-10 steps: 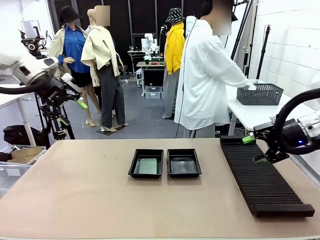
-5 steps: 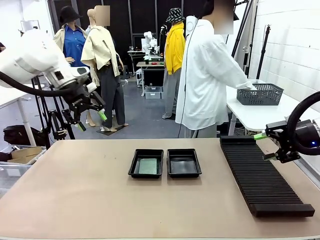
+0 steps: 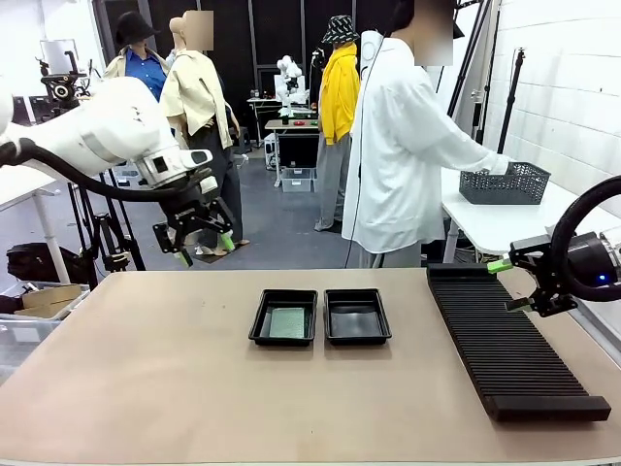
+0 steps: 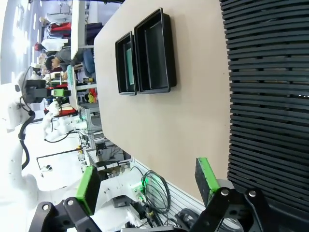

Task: Inspect and transfer BCBs to ESD trays.
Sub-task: Pick up the ESD tray and place it on the left side of the table.

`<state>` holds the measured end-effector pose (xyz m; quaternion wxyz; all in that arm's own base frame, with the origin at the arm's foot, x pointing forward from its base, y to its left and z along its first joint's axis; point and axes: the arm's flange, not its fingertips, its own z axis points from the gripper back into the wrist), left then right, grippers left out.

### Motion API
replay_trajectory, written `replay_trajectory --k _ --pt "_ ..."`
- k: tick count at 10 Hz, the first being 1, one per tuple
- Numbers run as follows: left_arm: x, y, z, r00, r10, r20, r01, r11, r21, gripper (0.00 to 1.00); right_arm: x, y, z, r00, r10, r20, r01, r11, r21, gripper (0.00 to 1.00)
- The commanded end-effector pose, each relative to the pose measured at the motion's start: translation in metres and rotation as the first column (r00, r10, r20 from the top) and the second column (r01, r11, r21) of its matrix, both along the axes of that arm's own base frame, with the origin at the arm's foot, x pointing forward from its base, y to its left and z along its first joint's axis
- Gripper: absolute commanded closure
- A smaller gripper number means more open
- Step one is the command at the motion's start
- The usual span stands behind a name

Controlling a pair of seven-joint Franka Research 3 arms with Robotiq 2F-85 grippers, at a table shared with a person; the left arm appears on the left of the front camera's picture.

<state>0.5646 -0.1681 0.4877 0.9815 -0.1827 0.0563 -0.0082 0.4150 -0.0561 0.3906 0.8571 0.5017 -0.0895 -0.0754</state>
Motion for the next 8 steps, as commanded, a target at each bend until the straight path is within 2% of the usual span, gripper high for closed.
replay_trajectory --k 1,3,8 --pt "0.009 -0.022 -0.005 0.997 0.07 0.032 -0.072 0.996 0.05 0.0 0.001 0.0 0.0 1.0 -0.002 0.003 0.002 1.0 -0.011 0.0" --pt "0.005 -0.041 -0.021 0.991 0.125 0.055 -0.128 0.99 0.06 0.0 0.001 0.0 0.0 1.0 -0.002 0.003 0.002 1.0 -0.011 0.0" --pt "-0.026 -0.075 -0.058 0.992 0.095 0.085 -0.105 0.987 0.123 0.0 0.001 0.0 0.0 1.0 -0.002 0.003 0.002 1.0 -0.011 0.0"
